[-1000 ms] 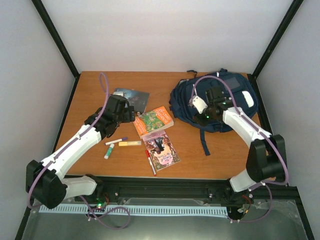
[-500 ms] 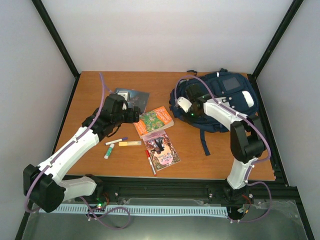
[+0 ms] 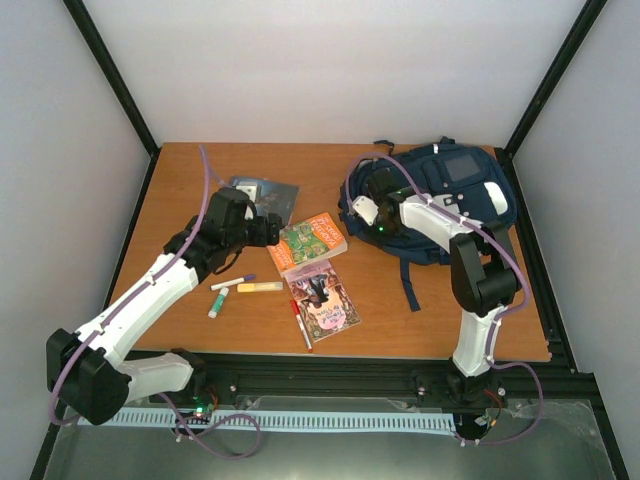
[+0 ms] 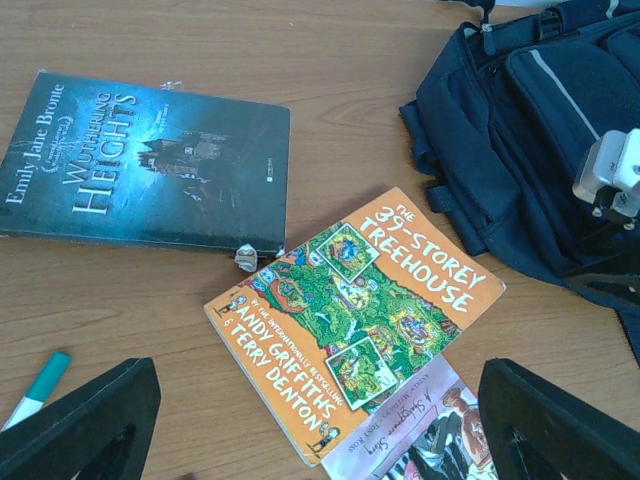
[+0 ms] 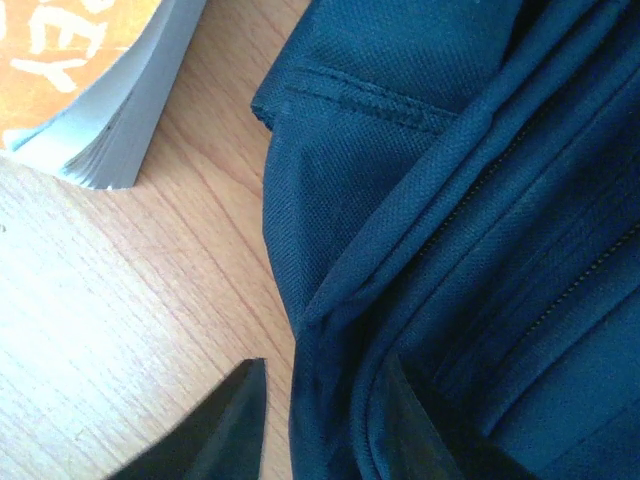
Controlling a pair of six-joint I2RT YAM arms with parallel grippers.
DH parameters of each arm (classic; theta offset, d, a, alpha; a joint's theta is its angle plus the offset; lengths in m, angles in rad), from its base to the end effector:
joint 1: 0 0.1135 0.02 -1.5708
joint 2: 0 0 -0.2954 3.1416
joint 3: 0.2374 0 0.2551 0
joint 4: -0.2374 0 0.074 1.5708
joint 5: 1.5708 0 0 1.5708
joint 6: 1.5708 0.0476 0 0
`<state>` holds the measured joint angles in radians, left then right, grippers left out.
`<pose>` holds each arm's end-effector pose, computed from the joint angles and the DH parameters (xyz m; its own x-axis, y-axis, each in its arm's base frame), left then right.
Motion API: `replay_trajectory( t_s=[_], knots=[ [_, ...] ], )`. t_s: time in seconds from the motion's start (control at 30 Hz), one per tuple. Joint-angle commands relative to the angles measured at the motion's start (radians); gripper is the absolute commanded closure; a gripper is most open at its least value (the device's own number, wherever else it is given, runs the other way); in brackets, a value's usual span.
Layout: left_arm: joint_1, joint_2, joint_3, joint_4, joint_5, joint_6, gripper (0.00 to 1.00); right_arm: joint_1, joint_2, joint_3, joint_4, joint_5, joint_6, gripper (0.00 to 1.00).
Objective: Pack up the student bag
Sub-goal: Adjust the student bag at the center of the board.
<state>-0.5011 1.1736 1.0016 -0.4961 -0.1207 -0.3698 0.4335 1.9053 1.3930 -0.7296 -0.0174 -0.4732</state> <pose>0.2268 -0.1177 0.3275 -0.6490 -0.0536 -0.7589 0.1710 0.9617 -0.2142 0.3643 0.1695 0.2082 -0.5708 -0.7663 -0.2950 -0.7698 0.6244 -0.1326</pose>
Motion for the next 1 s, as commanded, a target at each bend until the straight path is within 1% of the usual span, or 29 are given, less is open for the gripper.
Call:
replay_trajectory(
  t_s=[0.0, 0.03, 0.07, 0.17, 0.37, 0.53, 0.6, 0.7, 0.8, 0.9, 0.97],
  knots=[
    [0.003, 0.010, 0.018, -0.017, 0.026, 0.017, 0.10, 0.009, 0.002, -0.007, 0.004, 0.006, 0.002, 0.72],
    [0.003, 0.013, 0.018, -0.017, 0.028, 0.018, 0.10, 0.010, 0.000, -0.015, 0.004, 0.002, 0.000, 0.77],
    [0.003, 0.016, 0.019, -0.017, 0.031, 0.019, 0.10, 0.010, -0.005, -0.023, 0.003, -0.001, -0.003, 0.85],
    [0.003, 0.026, 0.021, -0.020, 0.036, 0.021, 0.10, 0.010, -0.057, -0.074, 0.001, -0.020, -0.023, 0.97],
    [0.003, 0.061, 0.040, -0.044, 0.035, 0.017, 0.06, 0.002, -0.235, -0.251, -0.003, -0.012, -0.089, 0.97],
    [0.003, 0.078, 0.045, -0.035, 0.111, 0.036, 0.06, -0.017, -0.408, -0.392, -0.034, 0.037, -0.223, 0.97],
    [0.003, 0.088, 0.047, -0.032, 0.149, 0.042, 0.06, -0.037, -0.475, -0.438, -0.067, 0.036, -0.274, 0.97],
    [0.003, 0.105, 0.050, -0.037, 0.164, 0.026, 0.00, -0.076, -0.573, -0.476, -0.140, 0.003, -0.349, 0.97],
    [0.003, 0.135, 0.066, -0.058, 0.171, 0.015, 0.00, -0.110, -0.678, -0.531, -0.207, -0.003, -0.447, 0.97],
    [0.000, 0.159, 0.089, -0.072, 0.235, 0.001, 0.00, -0.167, -0.793, -0.594, -0.258, 0.014, -0.561, 0.97],
    [-0.010, 0.170, 0.101, -0.071, 0.272, -0.008, 0.00, -0.204, -0.878, -0.621, -0.300, -0.001, -0.625, 0.97]
  ],
)
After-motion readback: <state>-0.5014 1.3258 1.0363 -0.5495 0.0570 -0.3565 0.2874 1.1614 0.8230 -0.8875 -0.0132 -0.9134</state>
